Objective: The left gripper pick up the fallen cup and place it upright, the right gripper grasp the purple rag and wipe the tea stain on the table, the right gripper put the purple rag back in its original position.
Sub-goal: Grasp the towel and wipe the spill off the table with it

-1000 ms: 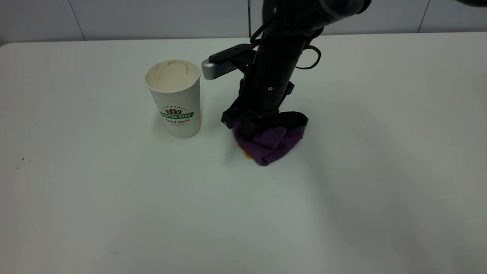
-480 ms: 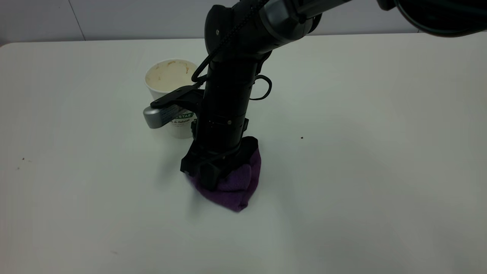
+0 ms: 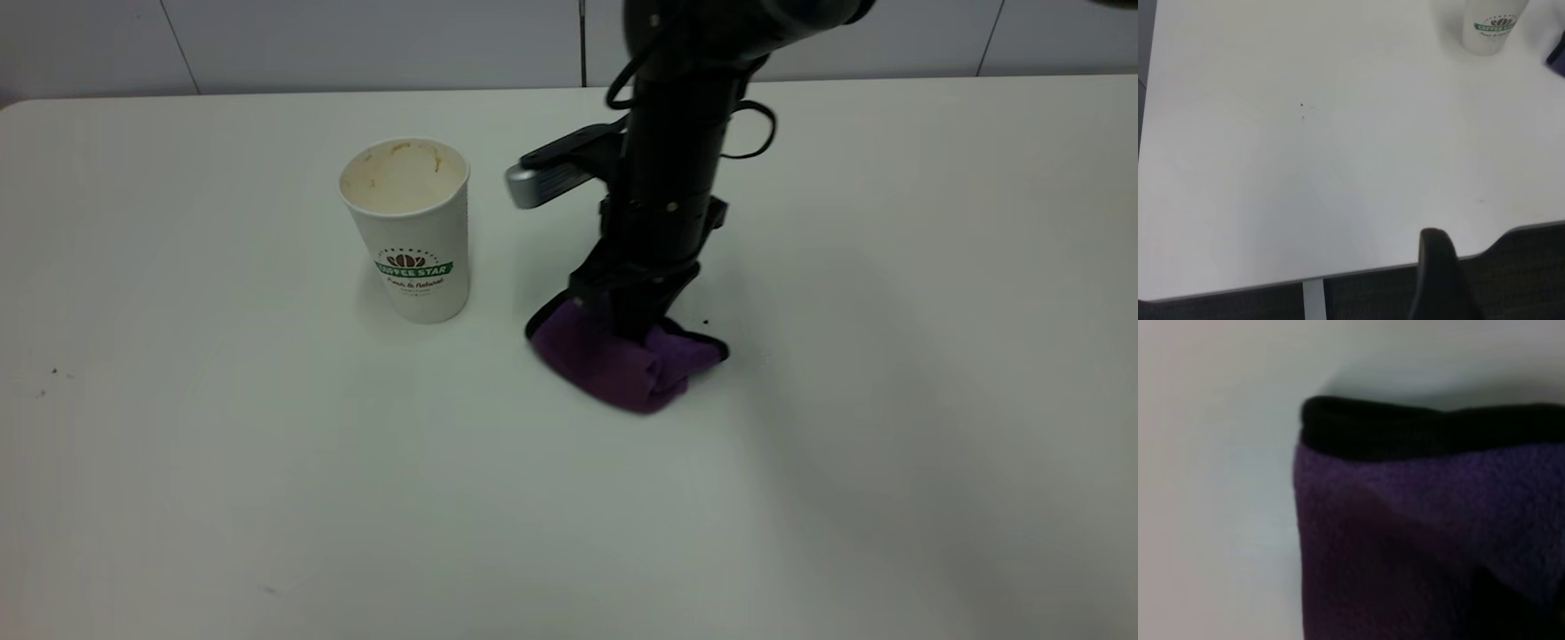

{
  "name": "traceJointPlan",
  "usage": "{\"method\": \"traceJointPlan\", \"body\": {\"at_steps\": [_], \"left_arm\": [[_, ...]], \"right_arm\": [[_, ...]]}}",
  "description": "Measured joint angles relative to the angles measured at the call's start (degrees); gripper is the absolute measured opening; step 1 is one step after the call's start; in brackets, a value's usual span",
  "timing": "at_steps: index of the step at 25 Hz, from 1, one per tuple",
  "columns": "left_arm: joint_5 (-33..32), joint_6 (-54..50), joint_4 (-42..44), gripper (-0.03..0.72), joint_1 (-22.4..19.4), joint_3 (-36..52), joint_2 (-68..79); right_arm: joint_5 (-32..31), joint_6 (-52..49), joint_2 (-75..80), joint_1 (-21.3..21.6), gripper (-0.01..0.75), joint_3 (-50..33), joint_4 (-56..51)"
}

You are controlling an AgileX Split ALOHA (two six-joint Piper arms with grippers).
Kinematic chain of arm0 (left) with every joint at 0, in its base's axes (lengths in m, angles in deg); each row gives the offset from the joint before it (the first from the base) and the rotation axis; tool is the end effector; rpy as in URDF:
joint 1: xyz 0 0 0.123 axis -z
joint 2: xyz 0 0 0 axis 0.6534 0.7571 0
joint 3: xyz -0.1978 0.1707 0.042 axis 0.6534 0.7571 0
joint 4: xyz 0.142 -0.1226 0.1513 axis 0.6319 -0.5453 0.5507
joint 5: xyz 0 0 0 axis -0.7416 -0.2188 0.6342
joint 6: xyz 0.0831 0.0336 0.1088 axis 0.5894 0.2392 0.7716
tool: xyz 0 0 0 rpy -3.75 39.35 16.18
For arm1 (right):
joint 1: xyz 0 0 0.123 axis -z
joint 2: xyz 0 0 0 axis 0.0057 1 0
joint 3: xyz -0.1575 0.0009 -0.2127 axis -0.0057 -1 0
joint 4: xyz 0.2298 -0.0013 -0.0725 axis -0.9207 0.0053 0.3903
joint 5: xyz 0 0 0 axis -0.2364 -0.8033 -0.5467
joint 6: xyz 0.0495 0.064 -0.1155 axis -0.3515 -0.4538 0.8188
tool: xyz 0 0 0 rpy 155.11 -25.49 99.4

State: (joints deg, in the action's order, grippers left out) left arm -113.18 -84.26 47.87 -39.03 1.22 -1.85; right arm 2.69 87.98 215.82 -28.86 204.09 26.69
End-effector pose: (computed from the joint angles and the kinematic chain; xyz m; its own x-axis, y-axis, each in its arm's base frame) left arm 0.0441 -0.0049 0.2373 -0.5079 0.1006 -0.8555 0.0957 0.9936 0.0601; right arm 0.4155 0.2459 -0.0529 -0.7125 -0.6806 -0.1706 -0.6985 0.7109 0.0817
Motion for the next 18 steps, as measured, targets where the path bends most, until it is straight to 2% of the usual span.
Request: {"method": "traceJointPlan", "body": {"at_steps": [13, 18], "left_arm": [[0.0, 0.0, 0.0, 0.487, 0.0, 0.0, 0.0], [0.0, 0.0, 0.0, 0.487, 0.0, 0.0, 0.0]], "right_arm": [[-2.78, -5.14, -0.36, 20.15, 0.047, 0.07, 7.64], [-5.72, -5.67, -0.36, 23.26, 0.05, 0.07, 6.48]]}}
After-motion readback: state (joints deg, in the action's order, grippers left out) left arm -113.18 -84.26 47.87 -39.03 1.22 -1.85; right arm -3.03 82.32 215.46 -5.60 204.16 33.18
